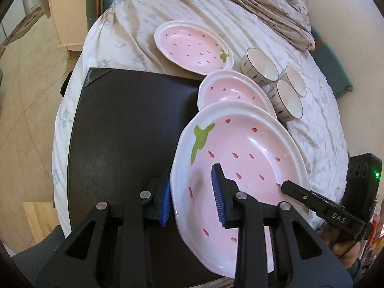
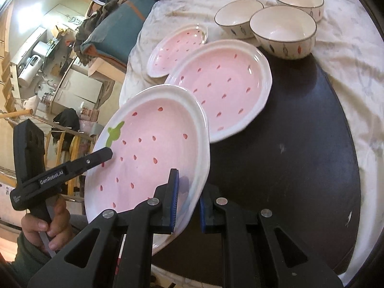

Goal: Organize plates and bowls

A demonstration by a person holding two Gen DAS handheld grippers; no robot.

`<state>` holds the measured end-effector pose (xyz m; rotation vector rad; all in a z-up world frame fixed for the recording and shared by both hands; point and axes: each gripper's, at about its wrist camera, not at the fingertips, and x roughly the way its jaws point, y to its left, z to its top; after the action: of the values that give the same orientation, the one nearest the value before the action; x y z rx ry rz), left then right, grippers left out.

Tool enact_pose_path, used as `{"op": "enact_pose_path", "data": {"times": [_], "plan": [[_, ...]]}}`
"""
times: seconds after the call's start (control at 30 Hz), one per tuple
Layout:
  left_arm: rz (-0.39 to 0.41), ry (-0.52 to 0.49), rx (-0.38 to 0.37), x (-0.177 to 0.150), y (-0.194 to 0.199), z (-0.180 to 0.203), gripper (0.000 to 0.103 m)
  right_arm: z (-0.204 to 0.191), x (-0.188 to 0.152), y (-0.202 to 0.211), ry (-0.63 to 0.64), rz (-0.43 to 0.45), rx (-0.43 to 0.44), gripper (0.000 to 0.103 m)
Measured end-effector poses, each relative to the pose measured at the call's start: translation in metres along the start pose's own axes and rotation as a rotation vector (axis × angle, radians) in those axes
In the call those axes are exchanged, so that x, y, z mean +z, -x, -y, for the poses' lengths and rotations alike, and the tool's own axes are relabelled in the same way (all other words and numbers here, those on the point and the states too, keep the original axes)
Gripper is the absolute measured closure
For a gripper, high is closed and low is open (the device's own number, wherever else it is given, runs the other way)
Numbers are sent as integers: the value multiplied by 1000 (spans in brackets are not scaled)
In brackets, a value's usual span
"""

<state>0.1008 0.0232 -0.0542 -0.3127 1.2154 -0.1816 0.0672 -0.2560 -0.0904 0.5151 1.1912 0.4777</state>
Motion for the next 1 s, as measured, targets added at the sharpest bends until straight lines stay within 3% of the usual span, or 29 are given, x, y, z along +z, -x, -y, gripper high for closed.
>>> {"op": "enact_pose_path", "data": {"times": [0.17,0.33,0.4,0.47,1.0], "plan": [[16,-37,46,17,-4,11,76,0,17,-5,-10,-5,2,87],[13,4,-14,37,-10,10,76,7,39,-7,-47,7,5,87],[-14,71,-83,44,-20,1,76,12,46,-9,-66,4,12,86],[-35,99,-98,48,-31,-2,76,19,51,-10,-85,2,13,87],[-72,-9,-7,79,-82,22,76,53,69,-30,-190,-30,-28,87]]}}
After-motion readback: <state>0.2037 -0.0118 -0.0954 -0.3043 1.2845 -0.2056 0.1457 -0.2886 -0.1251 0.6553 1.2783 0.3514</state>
